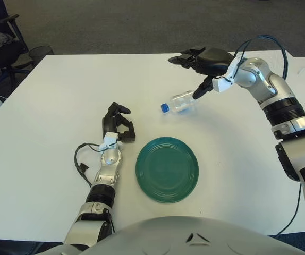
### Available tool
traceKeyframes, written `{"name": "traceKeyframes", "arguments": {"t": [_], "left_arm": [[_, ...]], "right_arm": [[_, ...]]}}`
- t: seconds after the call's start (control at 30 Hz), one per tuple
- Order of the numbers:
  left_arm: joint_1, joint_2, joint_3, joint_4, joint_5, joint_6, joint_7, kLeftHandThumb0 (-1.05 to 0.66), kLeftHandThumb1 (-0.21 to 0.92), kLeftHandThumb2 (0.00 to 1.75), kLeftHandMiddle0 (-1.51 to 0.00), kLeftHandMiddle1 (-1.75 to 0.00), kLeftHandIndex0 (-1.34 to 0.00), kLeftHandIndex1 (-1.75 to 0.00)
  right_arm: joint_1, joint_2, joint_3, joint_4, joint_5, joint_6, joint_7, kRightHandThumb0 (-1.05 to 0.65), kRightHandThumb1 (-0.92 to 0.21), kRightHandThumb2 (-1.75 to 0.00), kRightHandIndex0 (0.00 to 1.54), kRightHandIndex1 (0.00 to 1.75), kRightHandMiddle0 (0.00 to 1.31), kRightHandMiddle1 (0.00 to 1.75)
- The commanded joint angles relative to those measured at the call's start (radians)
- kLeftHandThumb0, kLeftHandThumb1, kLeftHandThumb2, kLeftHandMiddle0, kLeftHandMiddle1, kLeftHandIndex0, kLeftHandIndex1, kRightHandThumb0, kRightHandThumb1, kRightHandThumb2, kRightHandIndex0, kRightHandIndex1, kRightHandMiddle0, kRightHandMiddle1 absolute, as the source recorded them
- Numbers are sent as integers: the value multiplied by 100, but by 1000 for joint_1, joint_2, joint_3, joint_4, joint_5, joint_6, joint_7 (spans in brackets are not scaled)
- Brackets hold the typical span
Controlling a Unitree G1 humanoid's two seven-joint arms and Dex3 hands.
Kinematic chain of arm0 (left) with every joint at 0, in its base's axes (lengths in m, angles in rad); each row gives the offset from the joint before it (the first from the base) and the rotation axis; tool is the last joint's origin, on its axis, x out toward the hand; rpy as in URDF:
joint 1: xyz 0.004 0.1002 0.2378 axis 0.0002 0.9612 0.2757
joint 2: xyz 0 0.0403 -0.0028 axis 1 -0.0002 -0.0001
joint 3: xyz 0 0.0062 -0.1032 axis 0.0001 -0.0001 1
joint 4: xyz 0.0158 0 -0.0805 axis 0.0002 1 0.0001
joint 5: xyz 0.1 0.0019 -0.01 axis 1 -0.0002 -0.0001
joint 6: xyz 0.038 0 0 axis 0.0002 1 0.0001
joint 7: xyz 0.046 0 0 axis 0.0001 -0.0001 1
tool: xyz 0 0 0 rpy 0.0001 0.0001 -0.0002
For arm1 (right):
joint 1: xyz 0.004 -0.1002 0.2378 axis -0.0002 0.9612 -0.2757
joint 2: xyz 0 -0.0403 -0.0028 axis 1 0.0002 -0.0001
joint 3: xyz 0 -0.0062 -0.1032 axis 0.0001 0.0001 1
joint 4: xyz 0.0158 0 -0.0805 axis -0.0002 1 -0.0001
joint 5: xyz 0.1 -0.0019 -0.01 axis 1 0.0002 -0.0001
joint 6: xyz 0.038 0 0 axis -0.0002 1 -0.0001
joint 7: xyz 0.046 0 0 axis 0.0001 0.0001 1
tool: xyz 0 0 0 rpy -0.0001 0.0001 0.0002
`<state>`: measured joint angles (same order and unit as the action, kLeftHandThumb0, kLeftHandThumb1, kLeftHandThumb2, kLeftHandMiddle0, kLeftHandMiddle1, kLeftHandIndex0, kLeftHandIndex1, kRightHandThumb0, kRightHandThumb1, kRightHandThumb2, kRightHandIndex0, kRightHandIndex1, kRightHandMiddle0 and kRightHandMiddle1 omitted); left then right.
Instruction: Put the bottle into the plate.
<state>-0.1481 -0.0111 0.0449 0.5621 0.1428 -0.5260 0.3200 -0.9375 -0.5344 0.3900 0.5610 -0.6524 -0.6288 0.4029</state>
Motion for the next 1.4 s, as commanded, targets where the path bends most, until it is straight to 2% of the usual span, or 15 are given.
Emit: {"name": "traceKeyframes", "arguments": {"t": [0.0, 0.13, 0.33, 0.47, 0.73, 0.97, 1.37], "left_arm": [[29, -4, 0, 49, 4, -4, 4, 0, -6, 171, -92, -164, -67, -175], [28, -3, -4, 46, 17, 3, 15, 0, -6, 171, -92, -164, -67, -175], [27, -3, -7, 39, 24, 16, 21, 0, -7, 172, -93, -165, -68, -175], [29, -3, -7, 37, 24, 14, 21, 0, -7, 173, -93, -165, -68, -175], [28, -1, -5, 39, 21, -1, 16, 0, -7, 173, -92, -167, -68, -175], [26, 0, -2, 41, 19, 8, 16, 0, -7, 173, -93, -164, -68, -175], [26, 0, -6, 44, 40, 9, 39, 0, -9, 174, -94, -164, -70, -175]], "right_arm": [[-30, 13, 20, 31, -25, -6, -33, -105, -92, -8, 0, 0, 0, 0], [-32, 36, 51, 88, -59, -13, -87, -105, -92, -11, 0, 0, 0, 0], [-51, 50, 78, 153, -72, -27, -114, -105, -92, -16, 0, 0, 0, 0], [-91, 126, 172, 410, -182, -9, -295, -105, -92, -18, 0, 0, 0, 0], [-129, 172, 232, 560, -216, -32, -398, -105, -92, -26, 0, 0, 0, 0], [-149, 178, 257, 588, -210, -65, -384, -105, -92, -30, 0, 0, 0, 0], [-158, 198, 282, 623, -200, -64, -309, -105, -92, -26, 0, 0, 0, 0]]}}
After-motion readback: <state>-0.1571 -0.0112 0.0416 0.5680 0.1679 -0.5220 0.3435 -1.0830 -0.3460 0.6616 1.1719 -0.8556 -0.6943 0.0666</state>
